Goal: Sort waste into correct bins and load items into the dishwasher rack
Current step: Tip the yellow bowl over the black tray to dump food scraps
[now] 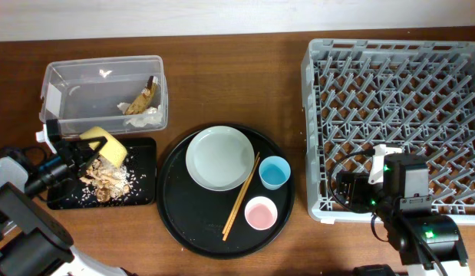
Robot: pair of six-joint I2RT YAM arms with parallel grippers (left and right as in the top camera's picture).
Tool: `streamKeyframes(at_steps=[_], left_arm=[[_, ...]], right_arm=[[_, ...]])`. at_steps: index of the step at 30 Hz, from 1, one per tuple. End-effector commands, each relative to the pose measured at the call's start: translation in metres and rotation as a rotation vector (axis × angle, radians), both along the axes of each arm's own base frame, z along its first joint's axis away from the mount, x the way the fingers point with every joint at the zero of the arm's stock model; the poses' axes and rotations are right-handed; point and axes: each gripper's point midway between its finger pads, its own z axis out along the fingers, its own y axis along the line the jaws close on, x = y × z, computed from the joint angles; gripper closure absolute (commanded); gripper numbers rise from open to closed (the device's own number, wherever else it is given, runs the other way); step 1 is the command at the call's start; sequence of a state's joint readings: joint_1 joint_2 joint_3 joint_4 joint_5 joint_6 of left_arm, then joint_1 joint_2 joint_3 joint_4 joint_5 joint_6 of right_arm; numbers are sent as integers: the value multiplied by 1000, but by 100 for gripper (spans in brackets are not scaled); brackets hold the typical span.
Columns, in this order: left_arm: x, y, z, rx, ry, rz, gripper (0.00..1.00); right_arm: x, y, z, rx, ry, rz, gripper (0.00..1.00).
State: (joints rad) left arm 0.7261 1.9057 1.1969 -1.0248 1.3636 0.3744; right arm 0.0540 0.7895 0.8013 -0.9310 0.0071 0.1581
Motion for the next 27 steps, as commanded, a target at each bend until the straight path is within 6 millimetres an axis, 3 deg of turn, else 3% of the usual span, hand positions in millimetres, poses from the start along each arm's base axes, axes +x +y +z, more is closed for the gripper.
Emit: streamKeyframes(at_steps=[1, 4, 6, 7, 9, 11, 12, 13, 14, 15, 17, 20, 27], left_arm=[[4, 4, 5, 13, -59, 1, 100], [1, 7, -12, 7, 103, 19, 100], [3, 1, 9, -35, -39, 5, 100], [3, 1, 8, 5, -76, -5, 100], [0, 2, -3, -29, 68, 10, 100], [-1, -3, 18, -102, -20, 15, 100], [1, -1, 17, -42, -89, 4, 100], [3, 4, -1, 36, -36, -5, 100], [2, 5, -6, 15, 28, 5, 100], [1, 2, 0, -55, 62, 16, 100], [-2, -4, 17, -54, -59, 0, 100], [-2, 1, -2, 24, -3, -12, 100], [-6, -7, 4, -1, 20, -23, 100]], right_arm=[[3, 1, 9, 8, -25, -1, 2], [3, 1, 9, 8, -24, -1, 2], [3, 1, 9, 8, -23, -1, 2], [3, 1, 9, 8, -23, -1, 2], [2, 1, 9, 8, -21, -1, 2], [2, 1, 8, 8, -17, -1, 2], [2, 1, 8, 8, -18, -1, 2], [2, 1, 8, 8, -19, -1, 2], [2, 1, 8, 8, -18, -1, 1], [1, 1, 8, 8, -14, -1, 2], [0, 1, 7, 7, -11, -1, 2], [1, 1, 7, 7, -12, -1, 2], [1, 1, 7, 7, -14, -1, 2]])
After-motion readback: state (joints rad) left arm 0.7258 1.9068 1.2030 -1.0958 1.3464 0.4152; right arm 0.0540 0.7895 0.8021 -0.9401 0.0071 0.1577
